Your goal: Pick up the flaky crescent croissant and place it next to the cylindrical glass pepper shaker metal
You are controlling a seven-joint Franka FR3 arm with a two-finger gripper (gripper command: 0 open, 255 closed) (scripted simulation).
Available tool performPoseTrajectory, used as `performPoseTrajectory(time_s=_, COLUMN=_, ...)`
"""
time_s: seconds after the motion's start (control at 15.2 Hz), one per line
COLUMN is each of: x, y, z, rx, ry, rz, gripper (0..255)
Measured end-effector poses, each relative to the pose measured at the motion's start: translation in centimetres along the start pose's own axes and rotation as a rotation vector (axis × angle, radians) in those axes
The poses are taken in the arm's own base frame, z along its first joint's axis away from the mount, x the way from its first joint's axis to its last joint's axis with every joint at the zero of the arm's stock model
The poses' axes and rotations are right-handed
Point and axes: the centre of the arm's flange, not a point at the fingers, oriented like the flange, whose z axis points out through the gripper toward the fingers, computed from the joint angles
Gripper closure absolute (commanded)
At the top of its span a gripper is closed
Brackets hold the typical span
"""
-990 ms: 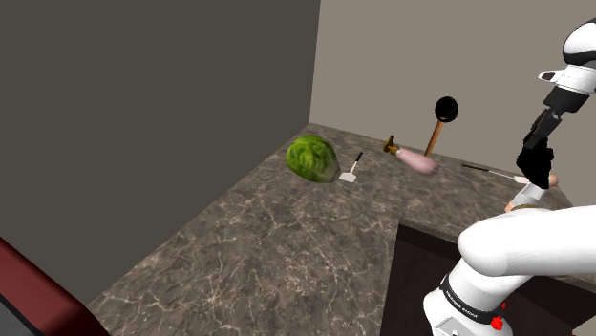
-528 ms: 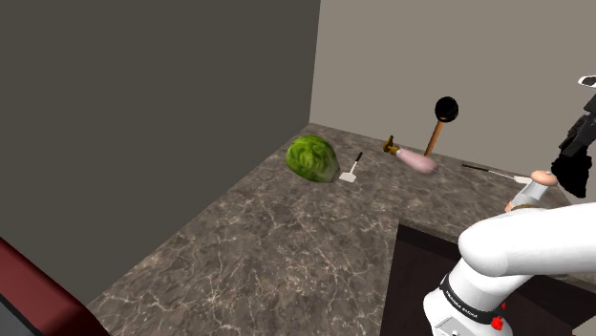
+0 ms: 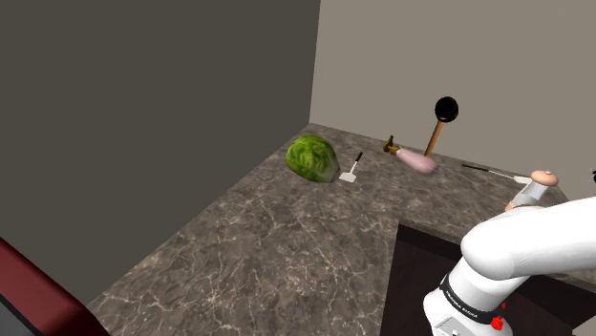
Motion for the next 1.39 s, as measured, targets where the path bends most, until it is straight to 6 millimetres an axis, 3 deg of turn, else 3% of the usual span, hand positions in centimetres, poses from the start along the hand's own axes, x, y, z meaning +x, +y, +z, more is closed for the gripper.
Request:
performPoseTrajectory(time_s=0.13, x=-2.7, y=0.8, z=-0.5, rx=0.000, ry=0.000, rz=0.000, gripper=255)
performPoseTrajectory(time_s=0.26, x=-3.9, y=1.2, z=0.0, rx=0.000, ry=-0.001, rz=0.000, gripper=255)
performPoseTrajectory(time_s=1.39, x=-5.3, y=1.9, z=8.8, rx=0.000, ry=-0.001, rz=0.000, gripper=255)
